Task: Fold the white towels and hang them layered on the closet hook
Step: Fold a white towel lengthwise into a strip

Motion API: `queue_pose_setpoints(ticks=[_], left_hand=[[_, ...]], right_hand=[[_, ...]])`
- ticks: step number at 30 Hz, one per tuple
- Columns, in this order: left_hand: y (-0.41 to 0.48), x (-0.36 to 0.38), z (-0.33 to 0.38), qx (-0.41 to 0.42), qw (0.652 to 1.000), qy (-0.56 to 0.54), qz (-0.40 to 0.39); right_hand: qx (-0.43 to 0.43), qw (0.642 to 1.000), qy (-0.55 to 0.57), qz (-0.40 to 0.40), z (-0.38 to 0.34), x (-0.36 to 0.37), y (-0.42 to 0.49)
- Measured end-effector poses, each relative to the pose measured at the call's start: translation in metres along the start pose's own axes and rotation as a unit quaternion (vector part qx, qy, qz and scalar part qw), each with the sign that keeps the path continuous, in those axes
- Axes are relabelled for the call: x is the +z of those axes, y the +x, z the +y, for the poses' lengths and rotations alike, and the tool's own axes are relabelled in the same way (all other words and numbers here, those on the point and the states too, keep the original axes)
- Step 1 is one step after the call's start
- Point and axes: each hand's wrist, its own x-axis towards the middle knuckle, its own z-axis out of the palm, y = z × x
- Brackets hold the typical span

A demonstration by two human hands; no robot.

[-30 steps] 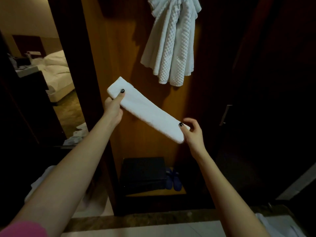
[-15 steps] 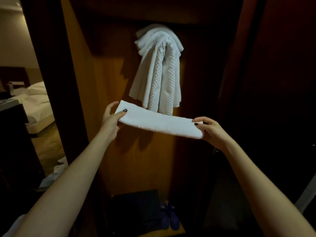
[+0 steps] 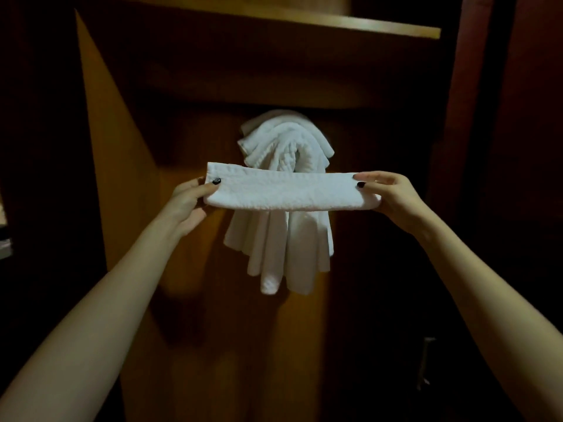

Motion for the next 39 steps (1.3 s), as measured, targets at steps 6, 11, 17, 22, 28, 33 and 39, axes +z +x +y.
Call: queue_pose_setpoints(ticks=[6,11,17,22,28,33,39], left_hand=[[0.084,0.027,0.03,0.065,0.997,-0.003,0.031],[0.134,0.043,0.051,0.144,0.988,0.038,0.047],[0.187,0.052,0.068,0.185,0.976,0.068,0.094],[0.221,0.062,0.08,0.195,0.969,0.028,0.147],[0.245,0.072,0.084,0.169,0.975,-0.003,0.143],[0.251,0.074,0.052,0.119,0.982,-0.03,0.141],[0.249,0.06,0.018,0.062,0.986,0.021,0.151]], right_hand=[[-0.074,0.997,0.009,0.012,-0.023,-0.004,0.093],[-0.106,0.994,0.017,-0.002,-0.034,-0.006,0.157],[-0.142,0.989,0.037,-0.008,-0.044,0.001,0.225],[-0.136,0.987,0.091,-0.007,-0.053,0.012,0.274],[-0.096,0.993,0.069,-0.011,-0.044,0.007,0.313],[-0.049,0.987,0.15,-0.017,-0.007,0.005,0.314],[0.019,0.976,0.216,-0.018,0.034,0.013,0.301]])
